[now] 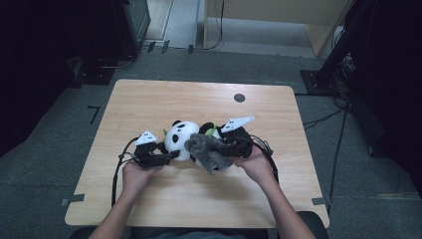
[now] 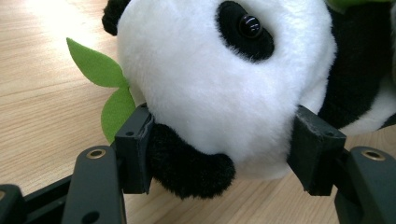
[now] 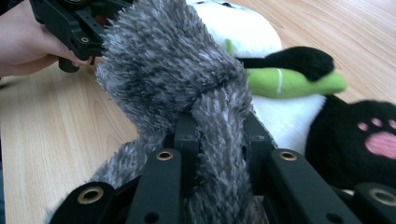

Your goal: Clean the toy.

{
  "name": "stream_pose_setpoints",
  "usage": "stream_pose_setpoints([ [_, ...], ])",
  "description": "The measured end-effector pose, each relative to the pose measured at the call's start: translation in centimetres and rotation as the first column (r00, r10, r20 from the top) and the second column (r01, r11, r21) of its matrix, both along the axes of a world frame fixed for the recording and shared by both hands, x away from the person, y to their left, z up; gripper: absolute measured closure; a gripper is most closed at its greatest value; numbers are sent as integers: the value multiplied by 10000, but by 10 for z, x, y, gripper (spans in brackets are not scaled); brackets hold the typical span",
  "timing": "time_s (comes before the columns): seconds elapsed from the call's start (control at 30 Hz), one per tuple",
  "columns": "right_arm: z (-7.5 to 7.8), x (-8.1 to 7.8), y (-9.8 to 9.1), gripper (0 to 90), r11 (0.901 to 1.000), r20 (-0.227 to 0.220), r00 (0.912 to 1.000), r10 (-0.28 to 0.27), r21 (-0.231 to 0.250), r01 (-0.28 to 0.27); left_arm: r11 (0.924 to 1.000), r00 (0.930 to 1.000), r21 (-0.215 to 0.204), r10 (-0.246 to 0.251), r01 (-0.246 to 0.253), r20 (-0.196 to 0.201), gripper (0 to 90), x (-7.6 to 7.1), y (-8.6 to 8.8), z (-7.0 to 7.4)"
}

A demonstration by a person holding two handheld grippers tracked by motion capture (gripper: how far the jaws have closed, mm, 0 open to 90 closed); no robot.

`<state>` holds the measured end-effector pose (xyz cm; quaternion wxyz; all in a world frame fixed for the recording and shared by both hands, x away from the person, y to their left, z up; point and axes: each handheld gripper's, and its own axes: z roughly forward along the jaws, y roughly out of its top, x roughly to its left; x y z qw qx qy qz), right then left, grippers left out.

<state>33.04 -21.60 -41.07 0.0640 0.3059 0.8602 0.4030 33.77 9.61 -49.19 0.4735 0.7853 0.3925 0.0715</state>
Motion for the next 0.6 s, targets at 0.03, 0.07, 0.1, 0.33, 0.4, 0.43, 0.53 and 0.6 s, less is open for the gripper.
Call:
stream_pose_setpoints([
  [0.03,0,0,-1,745,10000,3,10000,4,16,-4,10000,10000,25,-31,31,-5,342,0,0,0],
  [0.07,0,0,-3,746,10000,-77,9999,-75,-3,75,10000,10000,23,-33,33,-9,342,0,0,0],
  [0.1,0,0,-4,746,10000,-51,10000,-60,17,60,10000,10000,7,-28,28,-7,342,0,0,0],
  [0.33,3,0,-13,754,9993,16,9995,-319,-174,319,10000,10000,-11,-30,30,-22,342,0,0,0],
  [0.4,3,0,-16,754,9992,8,9993,-374,-149,374,10000,10000,-8,-41,41,-19,342,0,0,0],
  [0.43,3,0,-18,754,9991,-43,9991,-414,-121,414,10000,10000,-11,-42,42,-15,342,0,0,0],
  [0.53,3,0,-22,753,9987,-32,9988,-482,-154,481,10000,10000,-9,-43,43,-20,342,0,0,0],
  [0.6,4,0,-25,753,9980,33,9983,-576,-246,577,10000,10000,-16,-29,29,-32,342,0,0,0],
])
